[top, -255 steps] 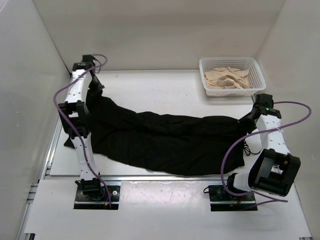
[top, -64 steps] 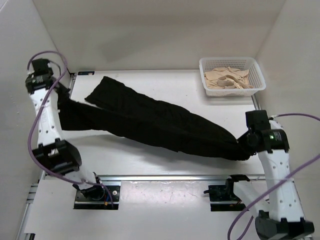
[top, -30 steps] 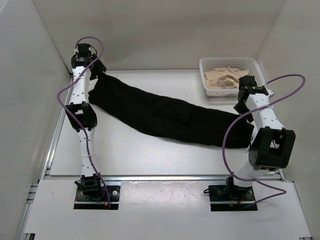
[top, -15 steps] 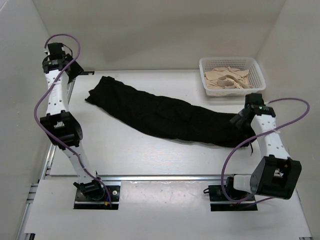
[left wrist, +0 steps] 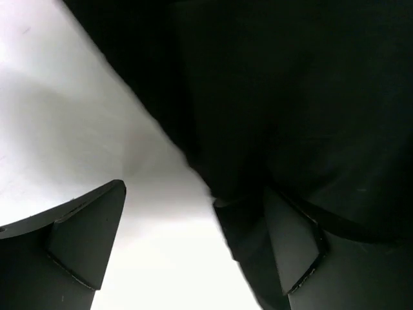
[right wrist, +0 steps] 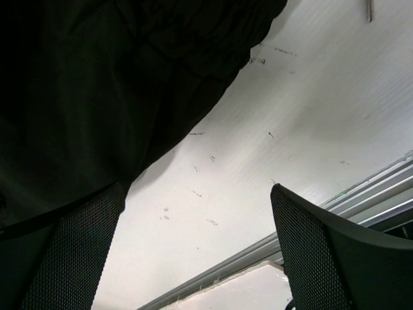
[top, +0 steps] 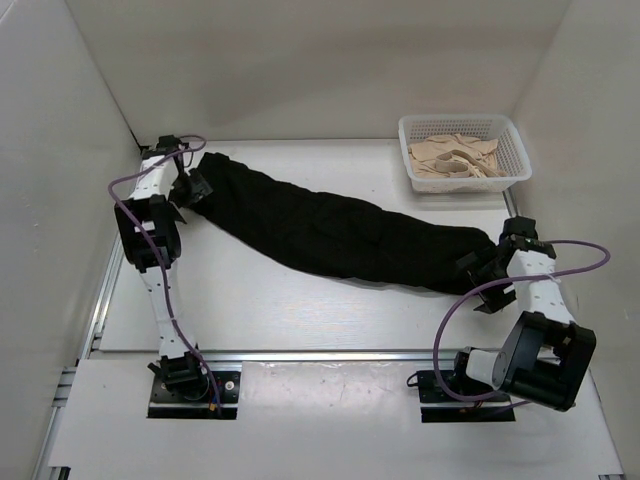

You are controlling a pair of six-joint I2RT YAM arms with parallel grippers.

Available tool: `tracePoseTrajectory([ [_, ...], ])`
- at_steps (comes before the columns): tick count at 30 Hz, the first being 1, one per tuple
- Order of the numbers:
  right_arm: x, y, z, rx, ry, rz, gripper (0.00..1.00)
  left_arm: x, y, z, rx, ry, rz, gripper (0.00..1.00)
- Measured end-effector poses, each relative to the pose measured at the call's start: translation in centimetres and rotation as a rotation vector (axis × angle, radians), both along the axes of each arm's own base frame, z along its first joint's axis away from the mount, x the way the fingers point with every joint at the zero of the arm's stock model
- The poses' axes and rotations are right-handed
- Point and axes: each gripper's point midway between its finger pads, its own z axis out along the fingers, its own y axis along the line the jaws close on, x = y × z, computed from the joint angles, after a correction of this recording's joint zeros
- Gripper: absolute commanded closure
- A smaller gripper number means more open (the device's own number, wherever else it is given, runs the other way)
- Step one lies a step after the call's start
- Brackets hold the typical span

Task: Fold and stack the trousers
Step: Fold the trousers

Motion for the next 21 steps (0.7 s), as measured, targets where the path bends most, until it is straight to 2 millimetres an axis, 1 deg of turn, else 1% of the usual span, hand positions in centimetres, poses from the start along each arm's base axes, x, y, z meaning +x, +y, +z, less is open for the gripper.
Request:
tracePoseTrajectory([
  [1, -0.1, 0.0, -0.2, 0.013, 0.001, -0.006, 0.01, 0.4, -0.3, 0.4, -0.002, -0.011, 0.000, 0.01],
  [3, -0.3, 0.1, -0.4, 0.037, 0.003, -0.013, 0.01, 1.1, -0.9, 0.8, -0.002, -0.032, 0.001, 0.08],
  [4, -0.2, 0.2, -0.4, 0.045, 0.002, -0.015, 0.01, 1.5, -1.1, 0.9, -0.001, -0.038, 0.006, 0.10],
  [6, 0.1, 0.1, -0.5, 0.055, -0.008, -0.016, 0.01, 2.1, -1.2, 0.5, 0.001, -0.043, 0.019, 0.31],
  [8, 0.4, 0.1, -0.7, 0.063, -0.014, -0.017, 0.01, 2.6, -1.0, -0.2, 0.011, -0.036, 0.033, 0.61],
  [9, 0.6, 0.0, -1.0, 0.066, -0.018, -0.018, 0.01, 2.7, -1.0, -0.2, 0.014, -0.035, 0.040, 0.88],
  [10, 0.7, -0.1, -1.3, 0.069, -0.016, -0.021, 0.01, 2.9, -1.0, -0.1, 0.011, -0.041, 0.042, 0.90],
  [13, 0.8, -0.2, -2.6, 0.082, 0.008, -0.032, 0.06, 3.2, -1.0, -0.2, 0.006, -0.044, 0.045, 0.90],
  [17, 1.9, -0.6, -4.2, 0.088, 0.013, -0.041, 0.27, 3.4, -1.0, -0.1, 0.004, -0.048, 0.050, 0.90],
  [18, 2.3, -0.7, -4.6, 0.089, 0.012, -0.043, 0.41, 3.5, -0.9, -0.1, 0.004, -0.051, 0.051, 0.90],
  [19, 2.6, -0.9, -5.0, 0.084, 0.012, -0.043, 0.53, 3.6, -0.8, 0.0, 0.005, -0.055, 0.052, 0.90],
  [20, 3.1, -1.1, -5.4, 0.079, 0.013, -0.048, 0.79, 3.8, -0.8, 0.0, 0.004, -0.059, 0.052, 0.90],
  [21, 3.4, -1.2, -5.5, 0.077, 0.017, -0.042, 0.90, 4.0, -0.8, 0.1, 0.003, -0.064, 0.051, 0.90],
])
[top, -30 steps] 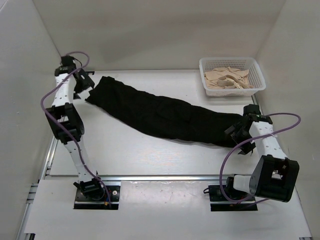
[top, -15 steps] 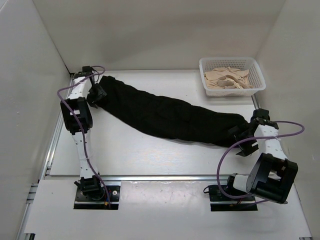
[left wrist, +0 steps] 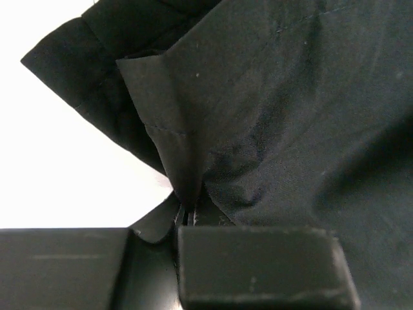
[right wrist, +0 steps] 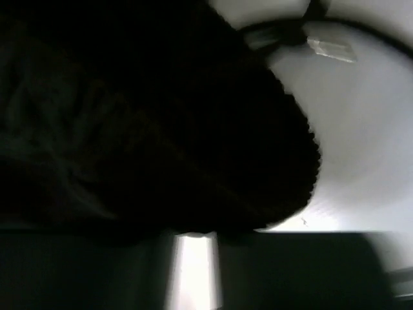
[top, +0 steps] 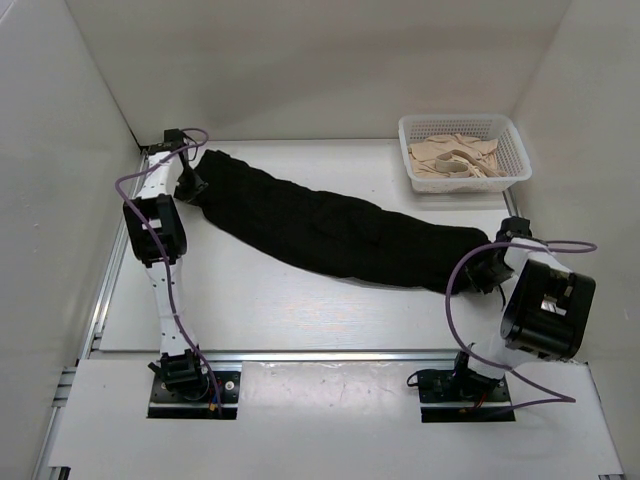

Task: Fold and stack the trousers
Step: Fold the trousers

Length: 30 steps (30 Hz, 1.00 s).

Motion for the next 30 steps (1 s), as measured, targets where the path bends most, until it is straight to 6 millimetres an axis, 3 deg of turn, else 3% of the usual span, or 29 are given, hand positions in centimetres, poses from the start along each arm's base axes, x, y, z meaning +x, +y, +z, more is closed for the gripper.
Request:
tracePoseTrajectory([
  [1, 0.5, -0.3, -0.1, -0.010, 0.001, -0.002, 1.00, 0.1, 0.0, 0.1, -0.003, -0.004, -0.001, 0.90],
  [5, 4.0, -2.1, 1.6, -0.073, -0.029, 0.000, 1.00, 1.2, -0.2, 1.7, -0.023, -0.048, -0.009, 0.90],
  [7, 6.5, -3.4, 4.2, -0.121, -0.091, 0.003, 1.00, 2.0, -0.2, 3.0, -0.043, -0.089, -0.013, 0.90],
  [11, 12.1, -4.9, 11.9, -0.190, -0.274, 0.009, 1.00, 3.8, -0.3, 7.0, -0.100, -0.193, -0.026, 0.90],
  [15, 14.6, -5.2, 17.7, -0.232, -0.410, 0.020, 1.00, 4.3, -0.3, 11.8, -0.130, -0.292, -0.039, 0.90],
  [17, 13.9, -5.1, 18.5, -0.239, -0.418, 0.018, 1.00, 3.5, 0.0, 13.9, -0.135, -0.324, -0.036, 0.90],
  [19, 12.2, -4.8, 18.0, -0.244, -0.396, 0.016, 1.00, 1.8, 0.4, 15.2, -0.138, -0.321, -0.024, 0.90],
  [21, 10.0, -4.7, 16.6, -0.240, -0.358, 0.011, 1.00, 0.0, 0.8, 15.7, -0.140, -0.308, -0.008, 0.90],
  [24, 4.8, -4.2, 13.0, -0.209, -0.249, -0.012, 1.00, -3.4, 1.2, 14.8, -0.138, -0.247, 0.019, 0.90],
  [25, 2.9, -4.0, 11.8, -0.200, -0.207, -0.024, 0.94, -4.8, 1.3, 14.0, -0.128, -0.217, 0.029, 0.90],
  [26, 1.1, -4.0, 10.9, -0.198, -0.168, -0.039, 0.53, -6.7, 1.3, 13.1, -0.116, -0.171, 0.044, 0.90],
  [27, -0.6, -4.0, 10.1, -0.198, -0.129, -0.058, 0.32, -8.6, 1.4, 12.1, -0.102, -0.127, 0.058, 0.75],
  [28, -2.0, -4.2, 9.5, -0.216, -0.103, -0.076, 0.18, -10.6, 1.6, 11.1, -0.083, -0.086, 0.072, 0.51],
  [29, -3.0, -4.5, 9.3, -0.233, -0.086, -0.091, 0.09, -12.5, 2.0, 10.3, -0.068, -0.040, 0.084, 0.24],
  [30, -3.6, -4.8, 9.4, -0.249, -0.082, -0.097, 0.07, -13.9, 2.3, 9.9, -0.053, -0.011, 0.098, 0.09],
])
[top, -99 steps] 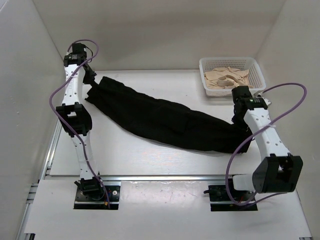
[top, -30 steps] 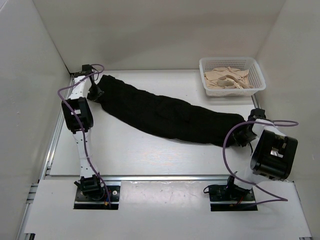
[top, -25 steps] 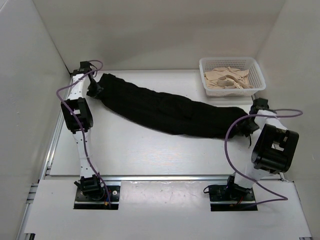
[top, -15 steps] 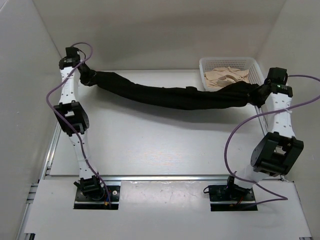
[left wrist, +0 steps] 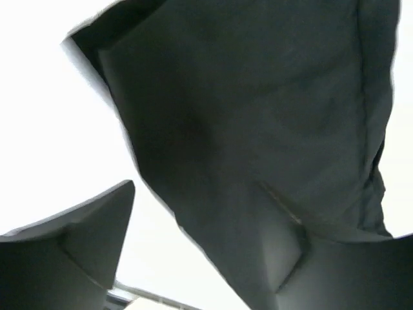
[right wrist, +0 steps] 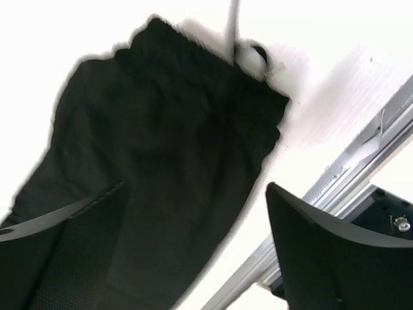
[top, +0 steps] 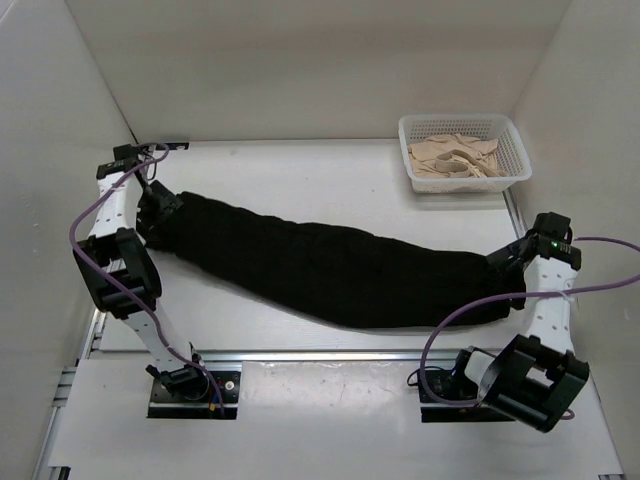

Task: Fold and stack the trousers
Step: Fold the trousers

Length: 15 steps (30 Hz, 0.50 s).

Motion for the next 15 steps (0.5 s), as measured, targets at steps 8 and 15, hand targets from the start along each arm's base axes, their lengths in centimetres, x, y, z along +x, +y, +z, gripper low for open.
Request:
tracePoseTrajectory([
  [8, 1.8, -0.4, 4.0, -0.048, -0.125, 0.059, 0.06, -3.7, 4.4, 2.5, 0.077, -0.036, 0.138, 0.14],
  [15, 5.0, 2.9, 7.3, -0.033, -0.235, 0.276, 0.04, -6.5, 4.7, -1.0, 0.027, 0.051, 0.219, 0.07],
])
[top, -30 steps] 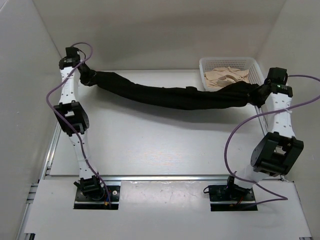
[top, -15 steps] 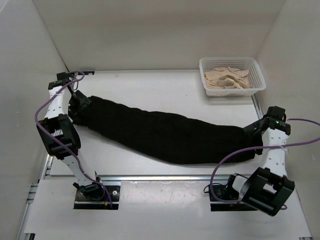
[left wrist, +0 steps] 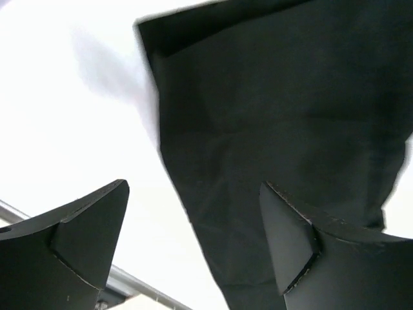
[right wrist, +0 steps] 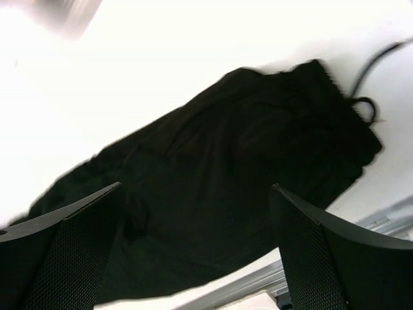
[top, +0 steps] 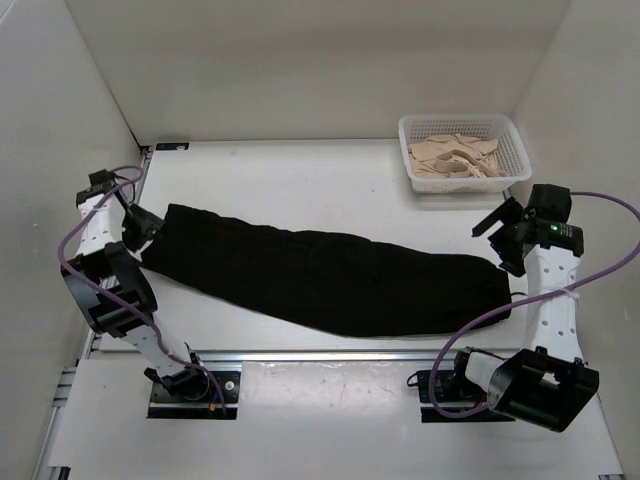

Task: Fold and stack the trousers
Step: Fold the trousers

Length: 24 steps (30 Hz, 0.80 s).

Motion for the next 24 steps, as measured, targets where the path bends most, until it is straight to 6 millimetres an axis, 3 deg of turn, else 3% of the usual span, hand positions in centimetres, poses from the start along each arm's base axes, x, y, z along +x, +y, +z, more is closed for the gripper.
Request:
tracePoseTrajectory([
  [5, 0.5, 2.3, 0.2, 0.021, -0.010, 0.115, 0.03, -2.2, -0.9, -3.9, -0.058, 0.107, 0.030, 0.07],
  [8, 0.4, 2.9, 0.3, 0.029, -0.010, 0.146, 0.03, -1.7, -0.7, -5.3, -0.068, 0.121, 0.041, 0.07],
  [13, 0.4, 3.7, 0.2, 0.037, -0.009, 0.185, 0.00, -0.6, -0.1, -8.0, -0.078, 0.155, 0.058, 0.16],
  [16, 0.2, 3.9, 0.3, 0.039, -0.007, 0.190, 0.00, -0.5, -0.2, -9.9, -0.098, 0.188, 0.078, 0.35],
  [17, 0.1, 3.9, 0.3, 0.039, -0.007, 0.189, 0.00, -0.3, -0.3, -10.0, -0.108, 0.184, 0.079, 0.58],
  [19, -0.2, 4.0, 0.6, 0.038, -0.011, 0.189, 0.00, 0.2, -0.1, -9.9, -0.103, 0.172, 0.087, 0.90],
  [24, -0.6, 4.0, 1.4, 0.029, -0.032, 0.188, 0.00, 1.7, 0.6, -8.8, -0.068, 0.139, 0.051, 0.90],
])
